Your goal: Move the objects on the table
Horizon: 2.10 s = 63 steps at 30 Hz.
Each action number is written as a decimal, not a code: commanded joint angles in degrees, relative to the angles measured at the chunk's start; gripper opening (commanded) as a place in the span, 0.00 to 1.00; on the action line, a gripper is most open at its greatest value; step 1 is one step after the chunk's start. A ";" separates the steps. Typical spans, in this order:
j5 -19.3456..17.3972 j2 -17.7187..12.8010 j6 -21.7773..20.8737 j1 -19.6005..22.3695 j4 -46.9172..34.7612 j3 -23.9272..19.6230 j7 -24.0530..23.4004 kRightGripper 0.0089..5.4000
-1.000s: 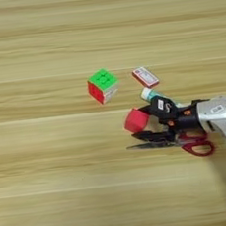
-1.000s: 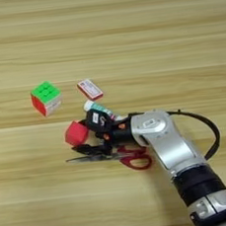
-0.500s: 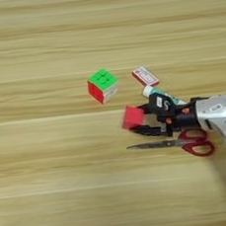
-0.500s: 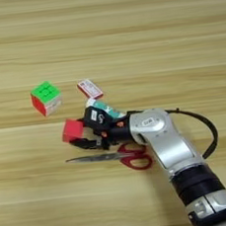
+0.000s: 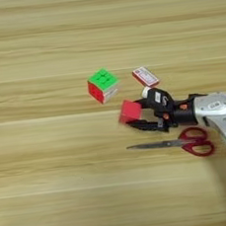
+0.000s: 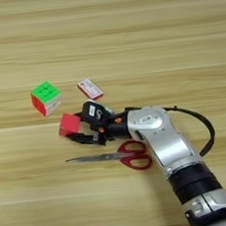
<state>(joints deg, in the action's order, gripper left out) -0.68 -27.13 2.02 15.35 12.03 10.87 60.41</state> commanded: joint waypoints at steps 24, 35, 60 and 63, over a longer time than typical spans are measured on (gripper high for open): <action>2.33 6.74 1.95 4.56 3.45 4.20 -5.91 0.54; -3.72 6.21 2.90 4.89 -4.85 -0.83 -5.71 0.73; -4.59 15.78 -10.09 4.82 -2.41 -23.17 -45.38 0.99; -2.73 16.70 -15.37 3.14 -1.69 -23.56 -49.33 0.99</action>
<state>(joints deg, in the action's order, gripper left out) -4.54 -10.25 -8.06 15.99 12.28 -12.09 14.03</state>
